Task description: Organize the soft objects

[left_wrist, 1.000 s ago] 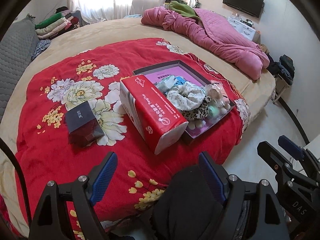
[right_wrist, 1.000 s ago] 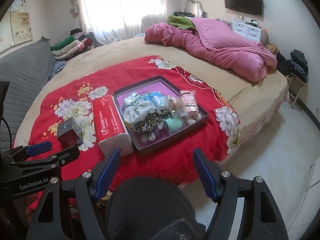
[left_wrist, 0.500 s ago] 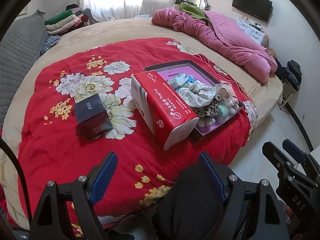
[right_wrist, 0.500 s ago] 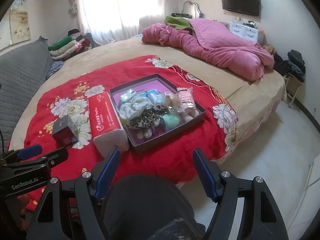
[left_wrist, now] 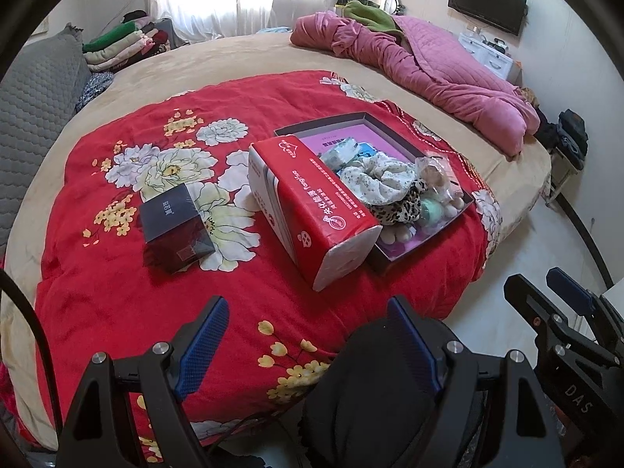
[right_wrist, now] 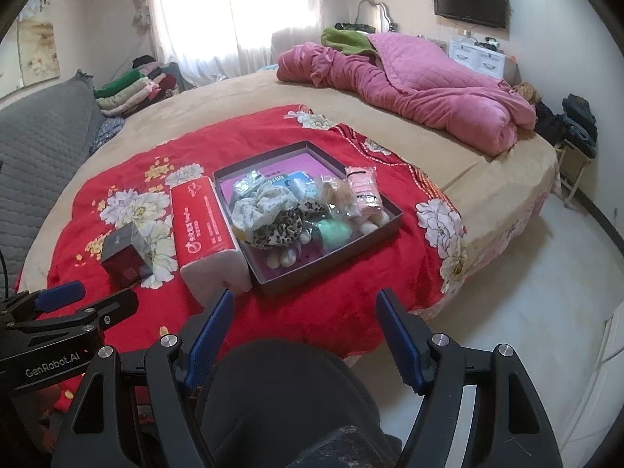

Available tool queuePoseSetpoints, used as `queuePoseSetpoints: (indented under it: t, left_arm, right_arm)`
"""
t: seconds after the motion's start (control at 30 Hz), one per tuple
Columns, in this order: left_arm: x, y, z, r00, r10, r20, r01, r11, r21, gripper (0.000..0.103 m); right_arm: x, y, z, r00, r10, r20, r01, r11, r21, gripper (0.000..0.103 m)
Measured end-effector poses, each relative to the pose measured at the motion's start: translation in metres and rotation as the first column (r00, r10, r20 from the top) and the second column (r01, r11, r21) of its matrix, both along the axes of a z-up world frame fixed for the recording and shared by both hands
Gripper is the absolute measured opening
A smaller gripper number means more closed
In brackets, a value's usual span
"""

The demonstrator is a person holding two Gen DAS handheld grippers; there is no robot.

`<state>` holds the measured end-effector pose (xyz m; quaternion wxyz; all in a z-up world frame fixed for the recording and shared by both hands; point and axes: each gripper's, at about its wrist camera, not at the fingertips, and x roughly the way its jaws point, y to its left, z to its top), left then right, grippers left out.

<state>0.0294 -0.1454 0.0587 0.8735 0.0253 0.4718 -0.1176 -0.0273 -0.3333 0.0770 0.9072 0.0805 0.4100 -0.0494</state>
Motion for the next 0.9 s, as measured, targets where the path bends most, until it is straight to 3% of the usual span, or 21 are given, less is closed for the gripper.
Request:
queuePoseSetpoints:
  t: [0.9]
  left_arm:
    - [0.001, -0.0086, -0.0073, 0.999, -0.025, -0.025, 0.026, 0.999, 0.029, 0.082]
  right_arm:
    - [0.0054, 0.0009, -0.0092, 1.0, 0.011, -0.024, -0.011, 1.0, 0.0, 0.076]
